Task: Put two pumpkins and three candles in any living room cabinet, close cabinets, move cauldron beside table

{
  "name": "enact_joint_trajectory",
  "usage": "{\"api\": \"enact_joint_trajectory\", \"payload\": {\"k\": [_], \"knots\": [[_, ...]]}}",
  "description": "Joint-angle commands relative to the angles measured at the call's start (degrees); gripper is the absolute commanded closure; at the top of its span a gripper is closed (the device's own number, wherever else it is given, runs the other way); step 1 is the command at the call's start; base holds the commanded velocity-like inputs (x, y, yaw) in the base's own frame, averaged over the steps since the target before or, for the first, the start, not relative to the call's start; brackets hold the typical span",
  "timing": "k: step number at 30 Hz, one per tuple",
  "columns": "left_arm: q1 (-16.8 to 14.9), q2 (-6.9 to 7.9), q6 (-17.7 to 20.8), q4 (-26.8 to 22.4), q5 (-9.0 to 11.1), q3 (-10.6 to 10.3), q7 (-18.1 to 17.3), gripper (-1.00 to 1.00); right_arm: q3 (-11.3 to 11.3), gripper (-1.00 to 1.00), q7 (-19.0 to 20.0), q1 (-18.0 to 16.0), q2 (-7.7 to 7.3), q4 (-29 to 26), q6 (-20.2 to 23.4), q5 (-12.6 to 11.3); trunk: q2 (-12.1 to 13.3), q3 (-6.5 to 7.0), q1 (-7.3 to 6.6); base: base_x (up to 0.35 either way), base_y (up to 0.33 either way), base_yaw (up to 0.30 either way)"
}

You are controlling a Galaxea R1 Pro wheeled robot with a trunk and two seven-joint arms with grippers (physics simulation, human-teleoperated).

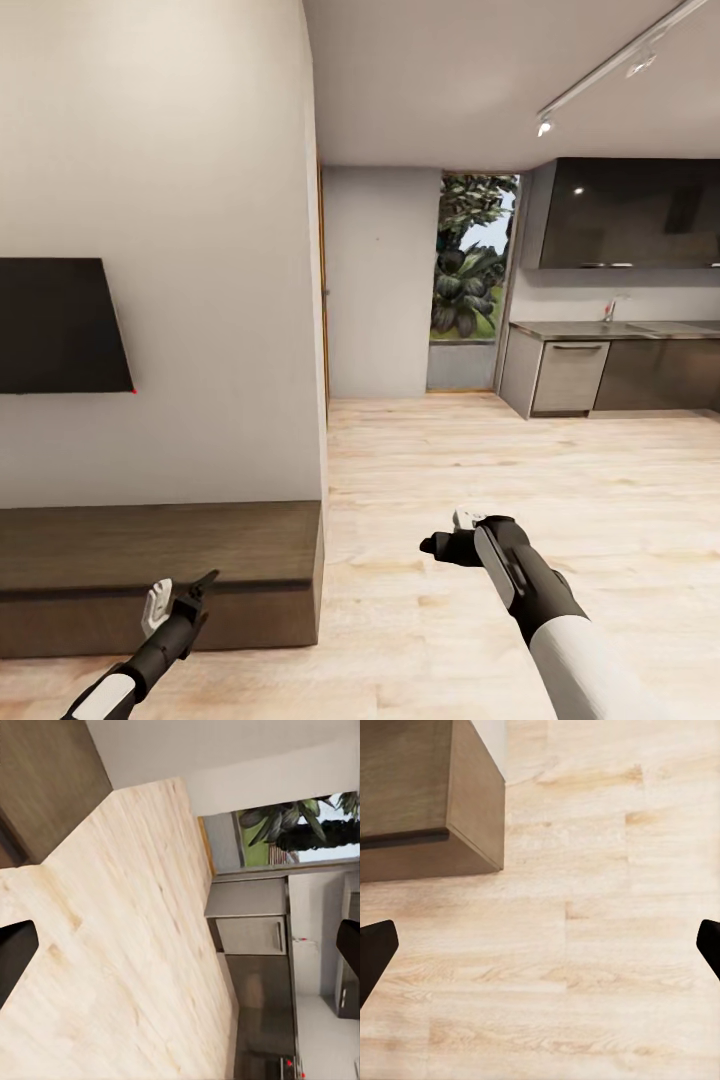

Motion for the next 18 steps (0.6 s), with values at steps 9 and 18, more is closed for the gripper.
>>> {"api": "enact_joint_trajectory", "payload": {"k": [9, 18], "knots": [[0.0, 0.55, 0.6, -0.2, 0.4, 0.1, 0.5, -1.00, 0.1, -1.00, 0.1, 0.0, 0.33, -0.1, 0.2, -0.1, -3.7, -1.71, 1.99, 0.000, 0.000, 0.000], [0.0, 0.62, 0.5, -0.4, 0.1, 0.2, 8.3, -1.00, 0.1, -1.00, 0.0, 0.0, 0.35, -0.1, -0.3, 0.0, -7.3, -3.33, 3.97, 0.000, 0.000, 0.000]]}}
